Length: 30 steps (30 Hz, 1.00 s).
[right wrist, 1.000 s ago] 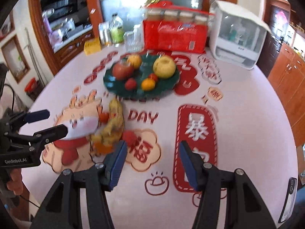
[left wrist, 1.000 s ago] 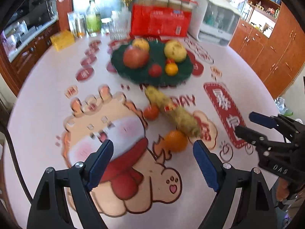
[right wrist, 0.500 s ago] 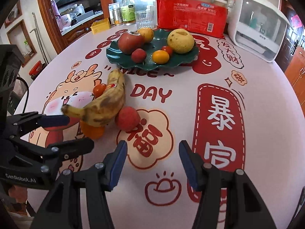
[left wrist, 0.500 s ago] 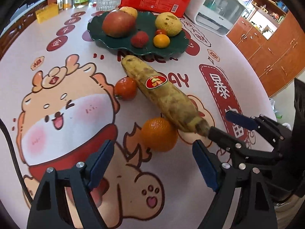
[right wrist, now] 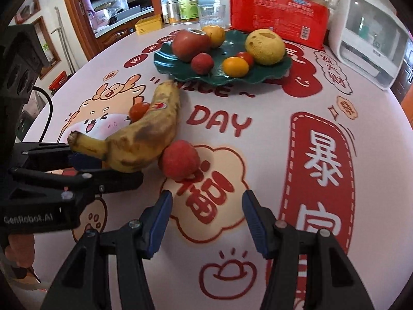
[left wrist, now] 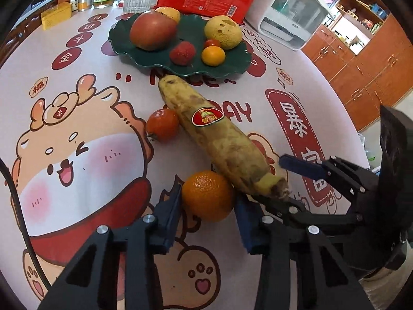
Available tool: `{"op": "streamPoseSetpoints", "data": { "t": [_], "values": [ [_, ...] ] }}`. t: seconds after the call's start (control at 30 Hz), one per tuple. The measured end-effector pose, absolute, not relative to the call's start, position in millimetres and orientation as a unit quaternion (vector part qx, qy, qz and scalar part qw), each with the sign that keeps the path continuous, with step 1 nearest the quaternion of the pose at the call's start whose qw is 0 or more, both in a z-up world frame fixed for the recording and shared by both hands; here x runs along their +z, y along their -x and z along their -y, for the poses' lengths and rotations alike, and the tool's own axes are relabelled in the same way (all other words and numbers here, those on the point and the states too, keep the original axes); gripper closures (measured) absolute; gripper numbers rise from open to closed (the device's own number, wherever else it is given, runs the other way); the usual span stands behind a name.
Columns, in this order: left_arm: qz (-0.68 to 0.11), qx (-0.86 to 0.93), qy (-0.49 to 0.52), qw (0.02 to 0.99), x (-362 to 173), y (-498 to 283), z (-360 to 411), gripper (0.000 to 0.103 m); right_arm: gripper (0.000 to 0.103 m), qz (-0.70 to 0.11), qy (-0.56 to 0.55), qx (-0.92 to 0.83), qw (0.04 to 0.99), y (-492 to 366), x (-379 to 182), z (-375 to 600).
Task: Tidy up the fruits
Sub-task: 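Grasp the orange with the left tool while the right tool grasps the red fruit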
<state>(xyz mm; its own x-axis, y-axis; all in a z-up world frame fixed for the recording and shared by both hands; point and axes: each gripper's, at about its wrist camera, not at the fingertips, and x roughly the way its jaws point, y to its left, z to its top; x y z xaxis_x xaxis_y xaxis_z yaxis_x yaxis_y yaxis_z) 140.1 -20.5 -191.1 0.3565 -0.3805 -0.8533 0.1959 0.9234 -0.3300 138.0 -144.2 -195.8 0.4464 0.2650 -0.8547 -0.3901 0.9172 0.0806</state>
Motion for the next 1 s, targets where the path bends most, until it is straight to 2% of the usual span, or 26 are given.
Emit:
{"op": "streamPoseSetpoints", "data": {
  "t": [0.3,0.57,1.0],
  "values": [
    [-0.543,-0.164,0.081,0.819,-190,-131,4,0.065,0.047,-0.480,0.072,0.206,0.850,-149,-194,130],
    [-0.548,-0.143,0.081,0.820,-189,-124,-15,0.065,0.067,-0.477,0.084,0.200,0.852,-159,-197,123],
    [-0.541,-0.139,0.073,0.826,-170,-107,-36,0.065,0.068,-0.502,0.032,0.188,0.844,-156,-194,133]
  ]
}}
